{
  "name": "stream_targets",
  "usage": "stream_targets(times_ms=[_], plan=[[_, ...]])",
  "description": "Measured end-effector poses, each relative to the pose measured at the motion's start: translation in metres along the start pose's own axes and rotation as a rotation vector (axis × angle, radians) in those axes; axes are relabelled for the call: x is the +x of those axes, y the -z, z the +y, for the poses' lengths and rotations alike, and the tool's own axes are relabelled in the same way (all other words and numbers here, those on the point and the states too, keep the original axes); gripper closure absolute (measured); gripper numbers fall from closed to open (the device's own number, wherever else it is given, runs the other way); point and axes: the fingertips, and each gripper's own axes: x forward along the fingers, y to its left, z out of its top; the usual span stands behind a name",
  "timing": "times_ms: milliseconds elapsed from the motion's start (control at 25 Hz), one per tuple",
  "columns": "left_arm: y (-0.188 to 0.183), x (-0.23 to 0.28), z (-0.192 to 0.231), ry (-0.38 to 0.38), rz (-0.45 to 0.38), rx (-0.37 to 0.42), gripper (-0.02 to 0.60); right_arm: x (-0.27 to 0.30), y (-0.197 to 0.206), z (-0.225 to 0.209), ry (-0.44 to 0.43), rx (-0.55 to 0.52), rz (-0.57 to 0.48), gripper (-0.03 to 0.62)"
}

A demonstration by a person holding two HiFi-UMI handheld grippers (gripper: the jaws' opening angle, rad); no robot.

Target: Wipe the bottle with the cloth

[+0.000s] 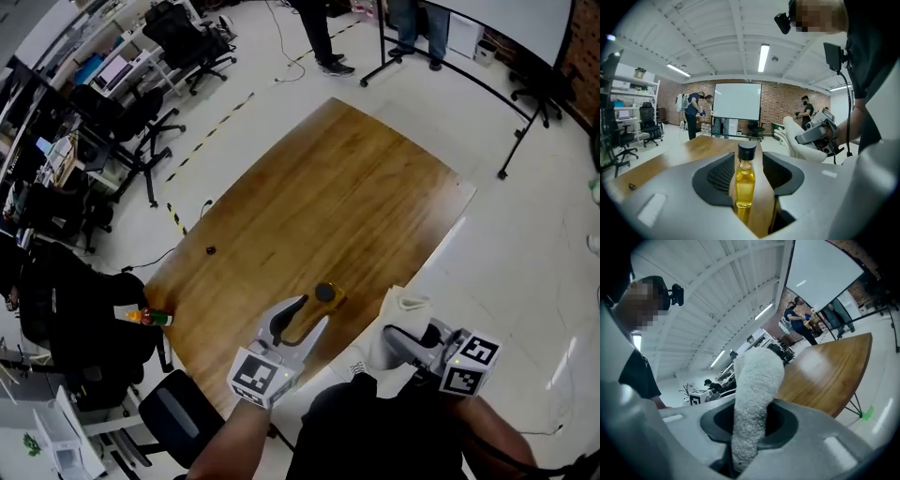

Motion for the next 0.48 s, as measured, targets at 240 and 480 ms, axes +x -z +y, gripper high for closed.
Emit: stream_targets(times_ms=[240, 480], plan=[[0.016, 0.039, -0.003, 0.081, 0.018, 0.082, 0.339, 0.019, 0.012, -0.021, 0.016, -0.001, -0.115, 0.522], [0.017, 0.052, -0.009, 0.092, -0.003, 0.085, 0.43, 0.048, 0.035, -0.031, 0.013, 0.059, -0.161, 0.523]])
